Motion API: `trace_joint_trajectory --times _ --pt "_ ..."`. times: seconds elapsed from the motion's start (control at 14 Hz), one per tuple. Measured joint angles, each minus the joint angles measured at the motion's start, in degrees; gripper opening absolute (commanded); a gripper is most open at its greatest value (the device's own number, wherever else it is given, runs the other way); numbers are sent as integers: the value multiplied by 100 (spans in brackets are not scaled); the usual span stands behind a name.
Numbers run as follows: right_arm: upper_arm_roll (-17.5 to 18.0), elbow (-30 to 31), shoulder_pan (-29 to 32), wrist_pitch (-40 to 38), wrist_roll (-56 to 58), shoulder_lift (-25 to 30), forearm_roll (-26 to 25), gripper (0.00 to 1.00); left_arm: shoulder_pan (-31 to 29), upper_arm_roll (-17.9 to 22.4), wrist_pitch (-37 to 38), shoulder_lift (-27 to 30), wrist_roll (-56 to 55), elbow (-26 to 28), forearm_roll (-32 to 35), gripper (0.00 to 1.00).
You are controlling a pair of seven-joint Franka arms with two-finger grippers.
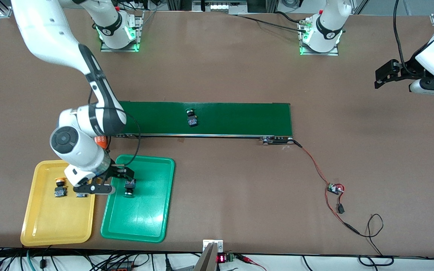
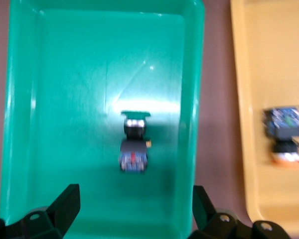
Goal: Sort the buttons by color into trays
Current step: 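Carry the green button into the green tray and open the right gripper, then move the right gripper back above the next button at the belt end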
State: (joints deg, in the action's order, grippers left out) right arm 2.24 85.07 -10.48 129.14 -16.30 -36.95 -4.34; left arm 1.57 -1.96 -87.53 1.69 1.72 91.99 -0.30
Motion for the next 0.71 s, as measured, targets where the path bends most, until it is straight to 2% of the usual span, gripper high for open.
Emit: trace_joint_trajectory --times 0.21,0.36,0.71 --pt "46 617 -33 -355 -156 794 83 100 1 0 0 2 0 0 0 100" --pt "225 1187 -39 -387 -287 1300 192 100 1 0 8 4 0 0 0 100" --pt "1050 2488 18 -389 -1201 2313 200 100 12 -21 19 7 0 0 0 100"
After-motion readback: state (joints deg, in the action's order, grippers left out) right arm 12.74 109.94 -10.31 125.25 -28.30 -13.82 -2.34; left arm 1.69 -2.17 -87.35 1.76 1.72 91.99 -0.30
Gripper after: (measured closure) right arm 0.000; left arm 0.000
